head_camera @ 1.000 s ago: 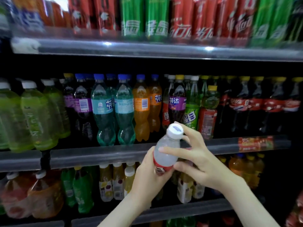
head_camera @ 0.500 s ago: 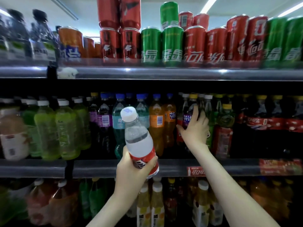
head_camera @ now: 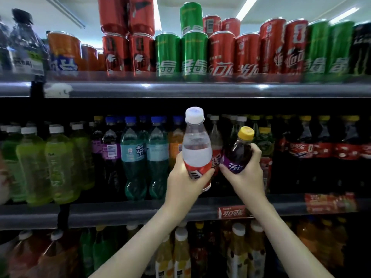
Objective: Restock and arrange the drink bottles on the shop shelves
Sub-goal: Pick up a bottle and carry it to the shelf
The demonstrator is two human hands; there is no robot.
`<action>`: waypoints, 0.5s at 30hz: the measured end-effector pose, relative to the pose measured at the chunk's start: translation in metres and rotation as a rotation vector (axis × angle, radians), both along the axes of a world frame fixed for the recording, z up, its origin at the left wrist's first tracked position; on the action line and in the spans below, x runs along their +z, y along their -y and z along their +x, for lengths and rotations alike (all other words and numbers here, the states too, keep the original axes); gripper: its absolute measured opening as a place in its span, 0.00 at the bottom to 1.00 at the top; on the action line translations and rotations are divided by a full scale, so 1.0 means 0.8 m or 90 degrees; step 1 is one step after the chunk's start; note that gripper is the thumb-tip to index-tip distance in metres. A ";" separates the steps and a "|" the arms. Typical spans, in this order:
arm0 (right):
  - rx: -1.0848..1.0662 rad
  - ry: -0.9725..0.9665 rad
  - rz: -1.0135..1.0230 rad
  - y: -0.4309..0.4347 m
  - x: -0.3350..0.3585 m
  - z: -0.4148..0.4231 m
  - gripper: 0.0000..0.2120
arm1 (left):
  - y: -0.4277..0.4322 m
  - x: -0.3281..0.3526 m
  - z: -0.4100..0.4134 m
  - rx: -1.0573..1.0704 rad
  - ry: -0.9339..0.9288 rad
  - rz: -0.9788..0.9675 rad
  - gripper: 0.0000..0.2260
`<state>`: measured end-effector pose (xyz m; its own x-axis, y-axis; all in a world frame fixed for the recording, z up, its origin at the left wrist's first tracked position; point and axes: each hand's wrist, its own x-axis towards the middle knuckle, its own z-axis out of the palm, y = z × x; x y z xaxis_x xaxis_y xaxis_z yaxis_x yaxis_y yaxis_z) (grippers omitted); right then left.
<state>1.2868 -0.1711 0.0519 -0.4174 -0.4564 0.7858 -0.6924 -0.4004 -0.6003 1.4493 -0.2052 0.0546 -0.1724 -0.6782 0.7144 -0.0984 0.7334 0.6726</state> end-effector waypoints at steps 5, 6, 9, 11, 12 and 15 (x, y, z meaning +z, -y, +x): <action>-0.022 -0.021 -0.085 -0.057 0.020 -0.027 0.40 | 0.031 0.004 -0.055 0.005 0.098 0.047 0.30; -0.028 -0.037 -0.098 -0.068 0.027 -0.033 0.40 | 0.037 0.006 -0.067 0.013 0.109 0.071 0.29; -0.050 -0.091 -0.118 -0.099 0.046 -0.048 0.40 | 0.048 0.006 -0.096 0.033 0.148 0.119 0.29; -0.064 -0.109 -0.110 -0.115 0.048 -0.057 0.40 | 0.054 0.003 -0.112 0.034 0.155 0.144 0.29; -0.070 -0.109 -0.099 -0.120 0.047 -0.061 0.40 | 0.057 0.001 -0.118 0.036 0.160 0.152 0.29; -0.073 -0.070 -0.059 -0.130 0.038 -0.072 0.41 | 0.064 -0.001 -0.130 0.054 0.176 0.168 0.27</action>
